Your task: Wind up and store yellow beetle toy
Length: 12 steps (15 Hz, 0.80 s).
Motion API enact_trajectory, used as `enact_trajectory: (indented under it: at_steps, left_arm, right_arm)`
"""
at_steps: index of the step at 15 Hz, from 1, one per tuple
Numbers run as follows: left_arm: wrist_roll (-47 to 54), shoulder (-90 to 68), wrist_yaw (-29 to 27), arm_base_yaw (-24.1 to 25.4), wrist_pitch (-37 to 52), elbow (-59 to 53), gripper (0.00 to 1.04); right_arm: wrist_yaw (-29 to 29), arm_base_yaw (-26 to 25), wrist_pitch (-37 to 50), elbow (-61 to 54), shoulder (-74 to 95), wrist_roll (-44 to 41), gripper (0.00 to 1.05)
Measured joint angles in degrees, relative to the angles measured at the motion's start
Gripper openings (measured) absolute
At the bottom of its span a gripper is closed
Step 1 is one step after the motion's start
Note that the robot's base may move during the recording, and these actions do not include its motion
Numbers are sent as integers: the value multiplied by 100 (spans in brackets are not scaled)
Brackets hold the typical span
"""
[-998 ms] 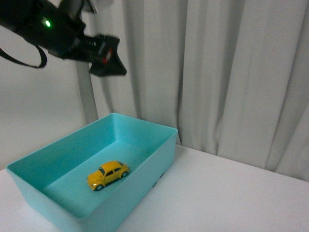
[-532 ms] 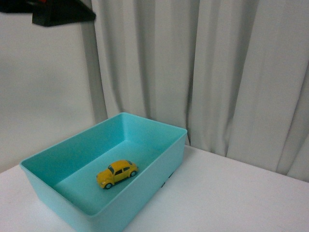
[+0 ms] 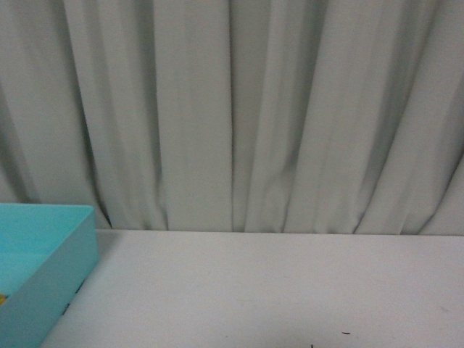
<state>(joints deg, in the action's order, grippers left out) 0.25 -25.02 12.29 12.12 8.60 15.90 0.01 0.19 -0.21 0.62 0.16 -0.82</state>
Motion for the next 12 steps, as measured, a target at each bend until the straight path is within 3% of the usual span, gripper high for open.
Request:
enact_trajectory:
  at_steps: [5, 6, 7, 12]
  left_arm:
    - [0, 616, -675, -621, 48, -684, 2]
    - [-7, 780, -1137, -1119, 46, -789, 2]
    - [-2, 905, -1126, -1266, 48, -863, 2]
    - [-4, 1340, -1233, -1209, -85, -1202, 2]
  right_arm:
    - [2, 0, 0, 0, 0, 0, 98]
    - [2, 0, -2, 0, 0, 0, 98]
    - [0, 0, 0, 0, 0, 0, 98]
    - [0, 0, 0, 0, 0, 0, 98]
